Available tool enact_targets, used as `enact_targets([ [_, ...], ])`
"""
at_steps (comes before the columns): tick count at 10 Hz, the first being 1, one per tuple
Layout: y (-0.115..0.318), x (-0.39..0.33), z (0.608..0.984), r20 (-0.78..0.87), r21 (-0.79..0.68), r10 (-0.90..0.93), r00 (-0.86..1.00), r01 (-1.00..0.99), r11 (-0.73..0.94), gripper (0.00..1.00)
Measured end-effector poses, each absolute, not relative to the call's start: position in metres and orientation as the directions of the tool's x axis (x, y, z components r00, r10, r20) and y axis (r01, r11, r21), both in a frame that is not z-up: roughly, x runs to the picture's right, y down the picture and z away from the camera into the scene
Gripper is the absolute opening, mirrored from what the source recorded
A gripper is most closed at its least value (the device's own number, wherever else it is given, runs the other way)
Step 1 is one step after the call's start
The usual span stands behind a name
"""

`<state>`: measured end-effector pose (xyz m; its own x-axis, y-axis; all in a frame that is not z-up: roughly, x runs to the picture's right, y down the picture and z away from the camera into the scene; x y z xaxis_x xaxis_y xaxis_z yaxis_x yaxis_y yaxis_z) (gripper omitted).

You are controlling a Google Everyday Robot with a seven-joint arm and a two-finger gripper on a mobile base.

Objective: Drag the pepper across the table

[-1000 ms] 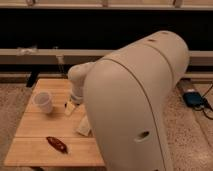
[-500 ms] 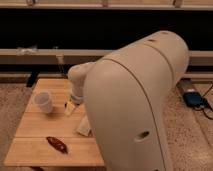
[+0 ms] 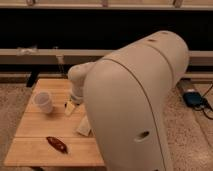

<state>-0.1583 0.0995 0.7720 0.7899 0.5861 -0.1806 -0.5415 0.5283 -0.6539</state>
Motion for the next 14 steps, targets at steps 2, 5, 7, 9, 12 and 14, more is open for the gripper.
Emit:
enact_targets([
  [2, 0.099, -0.158, 0.772, -0.181, -0.654, 0.586, 0.79, -0.542, 0.528, 0.8],
  [5, 0.099, -0.158, 0.772, -0.181, -0.654, 0.586, 0.79, -0.542, 0.528, 0.8],
  [7, 0.1, -0.158, 0.772, -0.181, -0.654, 0.586, 0.79, -0.542, 0.528, 0.8],
  [9, 0.1, -0.158, 0.772, -0.181, -0.654, 0.586, 0.79, -0.541, 0.528, 0.8],
  [12, 0.105, -0.16, 0.767, -0.159, -0.658, 0.571, 0.806, -0.517, 0.547, 0.8],
  [14, 0.124, -0.17, 0.752, -0.137, -0.662, 0.55, 0.824, -0.489, 0.568, 0.8],
])
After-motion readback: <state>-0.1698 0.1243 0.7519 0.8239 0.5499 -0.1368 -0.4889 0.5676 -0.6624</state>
